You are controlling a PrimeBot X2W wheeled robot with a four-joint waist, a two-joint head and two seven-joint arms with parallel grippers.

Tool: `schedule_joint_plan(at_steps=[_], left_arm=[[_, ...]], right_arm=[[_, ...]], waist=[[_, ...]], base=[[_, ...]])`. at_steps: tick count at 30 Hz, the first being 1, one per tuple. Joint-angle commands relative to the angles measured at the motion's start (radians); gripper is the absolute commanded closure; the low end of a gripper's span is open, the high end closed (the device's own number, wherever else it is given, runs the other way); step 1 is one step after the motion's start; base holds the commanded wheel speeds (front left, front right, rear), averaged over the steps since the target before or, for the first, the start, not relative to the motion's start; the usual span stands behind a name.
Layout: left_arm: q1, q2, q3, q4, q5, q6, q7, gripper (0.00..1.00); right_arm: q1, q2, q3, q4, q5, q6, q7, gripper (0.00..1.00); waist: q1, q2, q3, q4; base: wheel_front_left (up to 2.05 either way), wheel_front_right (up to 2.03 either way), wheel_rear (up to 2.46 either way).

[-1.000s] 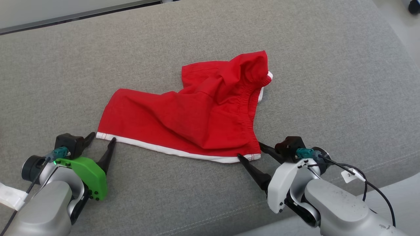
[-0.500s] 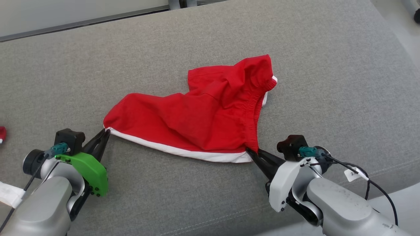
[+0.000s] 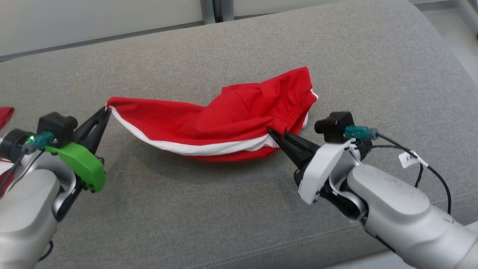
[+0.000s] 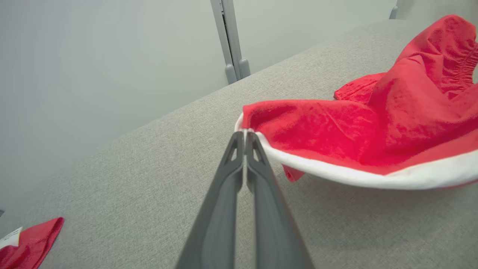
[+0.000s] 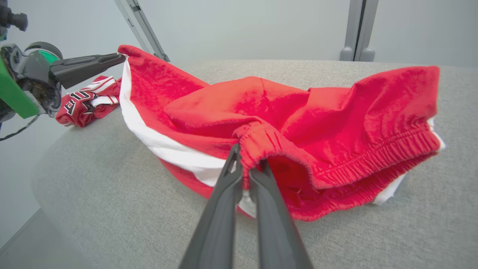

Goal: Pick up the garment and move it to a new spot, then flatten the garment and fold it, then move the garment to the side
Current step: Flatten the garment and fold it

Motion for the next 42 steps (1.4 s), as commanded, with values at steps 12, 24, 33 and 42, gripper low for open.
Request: schedule_joint_plan(at_steps=[12,24,33,42], left_arm=[[-0.317,0.067,-0.086,-0.044,-0.057,-0.002,0.050,1.00],[-0.680,0.042,-0.176,0.022,-0.134,0.000,0.112,1.00],[-0.881,-0.031,-0.187,0.203,-0.090,0.020,0.026,1.00],[-0.982,-0.120,-0.102,0.234,-0.002,0.118,-0.004,1.00]], right_arm=[[-0.400,0.045,0.054,0.131,0.181,0.000,0.058,1.00],[-0.803,0.094,0.031,0.434,0.321,0.000,0.109,1.00],[-1.015,0.177,0.032,0.758,0.253,-0.001,-0.052,1.00],[-1.172,0.170,-0.047,0.823,0.125,-0.001,-0.140,1.00]], waist=[[0.0000,-0.0001,0.057,0.019],[0.0000,-0.0001,0.180,0.073],[0.0000,-0.0001,0.230,0.104],[0.0000,-0.0001,0.318,0.150]], base=[[0.00,0.00,0.00],[0.00,0.00,0.00],[0.00,0.00,0.00],[0.00,0.00,0.00]])
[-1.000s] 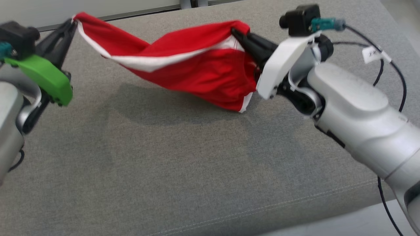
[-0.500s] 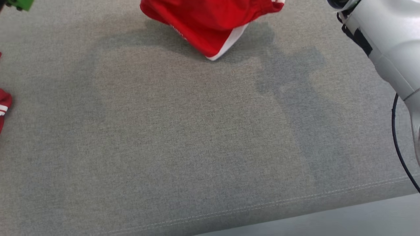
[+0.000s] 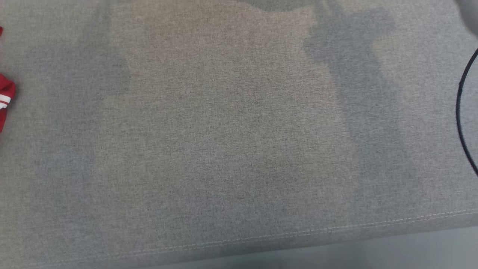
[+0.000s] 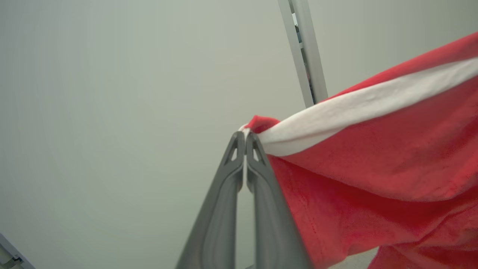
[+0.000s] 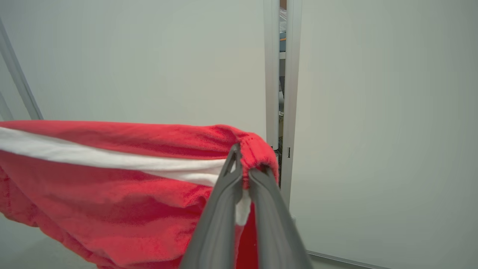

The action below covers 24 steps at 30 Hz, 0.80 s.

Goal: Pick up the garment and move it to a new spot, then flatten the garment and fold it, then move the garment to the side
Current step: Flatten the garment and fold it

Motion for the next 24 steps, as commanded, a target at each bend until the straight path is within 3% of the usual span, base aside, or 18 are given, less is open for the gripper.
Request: schedule_joint_plan(at_steps=[1,5,14,19,24], left_arm=[[-0.012,0.005,0.025,-0.024,0.034,0.024,-0.006,1.00],[0.042,0.010,0.101,-0.093,0.080,0.051,-0.005,1.00],[0.223,-0.012,0.249,-0.177,0.176,0.002,-0.006,1.00],[0.333,-0.027,0.324,-0.207,0.204,-0.033,-0.006,1.00],[0.469,-0.043,0.376,-0.230,0.223,-0.063,-0.006,1.00]], right_arm=[[-0.022,-0.023,-0.034,-0.026,-0.049,-0.002,-0.006,1.00],[0.030,-0.030,-0.120,-0.095,-0.159,-0.002,-0.006,1.00],[0.226,0.004,-0.262,-0.248,-0.342,-0.002,-0.006,1.00],[0.333,0.009,-0.254,-0.315,-0.321,-0.002,-0.006,1.00],[0.454,-0.012,-0.165,-0.365,-0.228,-0.002,-0.006,1.00]], waist=[[-0.0001,0.0000,0.043,0.029],[-0.0001,0.0000,0.066,0.039],[-0.0001,0.0000,0.085,0.046],[-0.0001,0.0000,0.061,0.042],[-0.0001,0.0000,0.006,0.038]], base=[[0.00,0.00,0.00],[0.00,0.00,0.00],[0.00,0.00,0.00],[0.00,0.00,0.00],[0.00,0.00,0.00]])
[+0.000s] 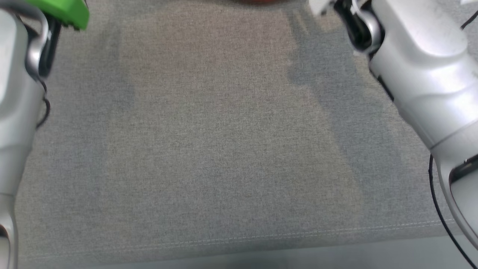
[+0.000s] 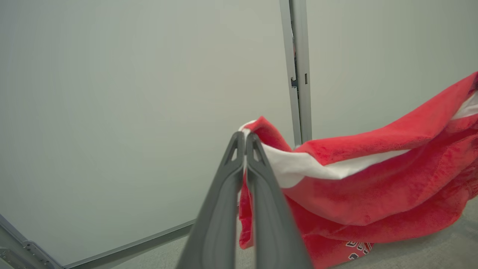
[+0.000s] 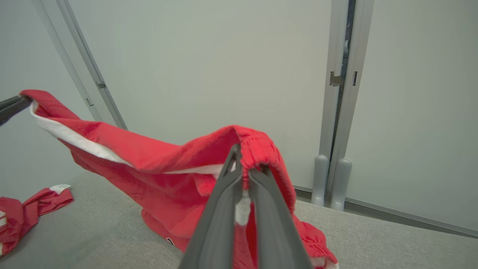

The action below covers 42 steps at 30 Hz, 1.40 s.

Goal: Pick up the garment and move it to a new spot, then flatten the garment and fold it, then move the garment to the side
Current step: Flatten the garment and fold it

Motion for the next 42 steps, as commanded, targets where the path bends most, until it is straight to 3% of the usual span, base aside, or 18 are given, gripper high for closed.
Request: schedule_joint_plan(at_steps=[1,8,18,23,31,42], left_arm=[[0.055,-0.002,0.014,-0.011,0.013,-0.009,-0.002,1.00],[0.288,0.002,0.099,-0.083,0.020,-0.026,-0.002,1.00],[0.672,-0.019,0.227,-0.202,-0.007,-0.036,-0.002,1.00],[0.816,-0.035,0.285,-0.238,-0.006,-0.028,-0.002,1.00],[1.035,-0.104,0.361,-0.274,0.008,-0.030,-0.002,1.00],[1.236,-0.167,0.446,-0.271,0.053,-0.024,-0.002,1.00]], right_arm=[[0.042,-0.017,0.031,-0.024,0.033,-0.001,-0.004,1.00],[0.198,-0.078,0.174,-0.122,0.223,-0.001,0.001,1.00],[0.461,-0.219,0.360,-0.353,0.435,-0.001,-0.002,1.00],[0.548,-0.247,0.403,-0.420,0.486,-0.001,-0.003,1.00],[0.703,-0.301,0.441,-0.518,0.569,-0.001,-0.004,1.00],[0.894,-0.372,0.472,-0.601,0.592,-0.001,-0.004,1.00]], waist=[[0.0000,0.0000,-0.042,-0.006],[0.0000,0.0000,-0.128,-0.021],[0.0000,0.0000,-0.266,-0.049],[0.0000,0.0000,-0.308,-0.066],[0.0000,0.0000,-0.364,-0.064],[0.0000,0.0000,-0.448,-0.056]], base=[[0.00,0.00,0.00],[0.00,0.00,0.00],[0.00,0.00,0.00],[0.00,0.00,0.00],[0.00,0.00,0.00],[0.00,0.00,0.00]])
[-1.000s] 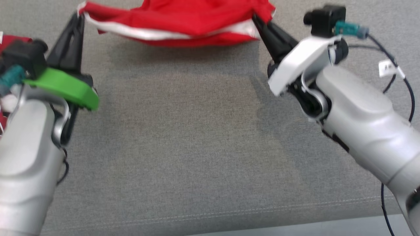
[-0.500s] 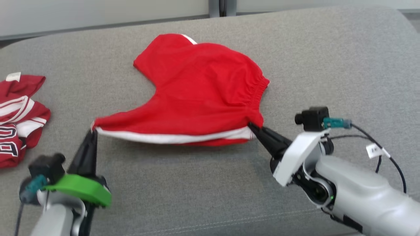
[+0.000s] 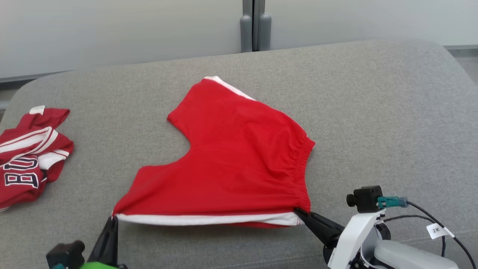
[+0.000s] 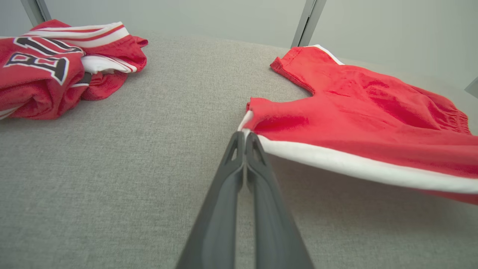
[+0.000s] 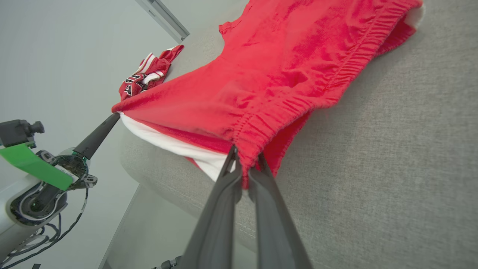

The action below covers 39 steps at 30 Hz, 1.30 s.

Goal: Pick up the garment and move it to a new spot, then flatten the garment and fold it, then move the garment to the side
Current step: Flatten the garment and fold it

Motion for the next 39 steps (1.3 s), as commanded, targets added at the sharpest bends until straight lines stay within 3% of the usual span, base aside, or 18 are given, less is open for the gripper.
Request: schedule_joint_plan(at_steps=[1,11,22,26,39], left_arm=[[0.025,-0.003,0.011,0.008,0.004,0.003,-0.002,1.00],[0.067,-0.048,0.021,0.047,0.053,-0.009,-0.002,1.00],[-0.083,0.024,0.024,-0.026,0.117,-0.023,-0.002,1.00],[-0.191,0.062,-0.019,-0.029,0.102,-0.025,0.025,1.00],[-0.612,0.309,-0.243,0.045,-0.018,-0.024,0.167,1.00]], right_arm=[[0.016,-0.011,0.003,0.000,0.002,0.000,-0.003,1.00],[0.056,-0.012,0.035,0.042,-0.021,0.000,0.014,1.00],[0.008,-0.001,-0.066,-0.023,-0.012,0.000,-0.003,1.00],[-0.017,0.016,-0.128,-0.025,-0.017,0.000,-0.004,1.00],[-0.164,0.154,-0.247,0.042,-0.073,0.000,-0.004,1.00]], waist=[[0.0001,-0.0001,-0.016,-0.005],[0.0001,-0.0001,-0.027,-0.005],[0.0001,-0.0001,0.004,-0.047],[0.0001,-0.0001,0.038,-0.077],[0.0001,-0.0001,0.243,-0.229]], base=[[0.00,0.00,0.00],[0.00,0.00,0.00],[0.00,0.00,0.00],[0.00,0.00,0.00],[0.00,0.00,0.00]])
